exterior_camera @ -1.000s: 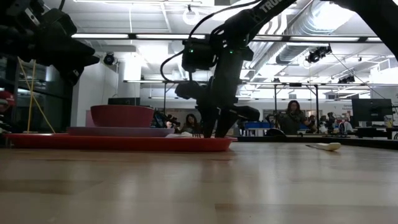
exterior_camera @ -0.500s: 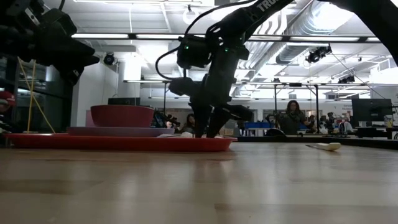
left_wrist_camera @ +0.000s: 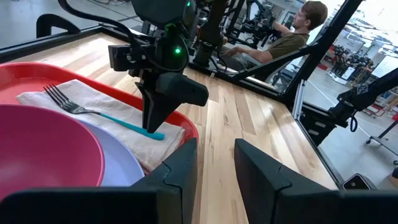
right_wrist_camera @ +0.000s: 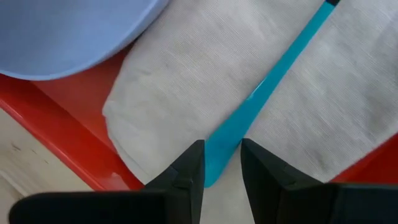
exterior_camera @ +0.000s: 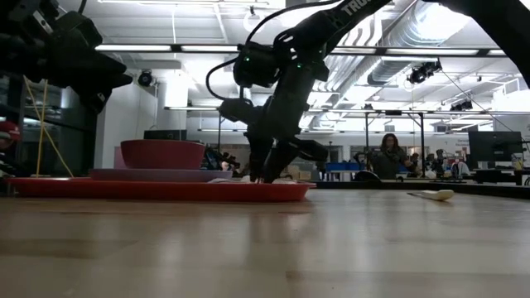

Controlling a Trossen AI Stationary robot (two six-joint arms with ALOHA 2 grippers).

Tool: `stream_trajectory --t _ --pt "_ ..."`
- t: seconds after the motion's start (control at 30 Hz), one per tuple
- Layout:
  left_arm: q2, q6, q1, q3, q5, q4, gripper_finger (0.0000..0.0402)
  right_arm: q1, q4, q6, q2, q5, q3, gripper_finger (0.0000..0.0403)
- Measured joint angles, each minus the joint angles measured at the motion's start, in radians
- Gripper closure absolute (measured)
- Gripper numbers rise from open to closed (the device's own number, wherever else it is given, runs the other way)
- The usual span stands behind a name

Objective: Set up tray
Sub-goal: Put the blue fork on the white table napkin on the red serving tray

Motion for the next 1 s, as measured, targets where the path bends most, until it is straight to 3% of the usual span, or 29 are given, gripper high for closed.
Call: stream_trajectory --t 1.0 --pt "0.000 0.000 0.000 0.000 0.000 0.000 0.0263 0.001 0.049 -0.019 -0.012 -0.039 0.001 0.0321"
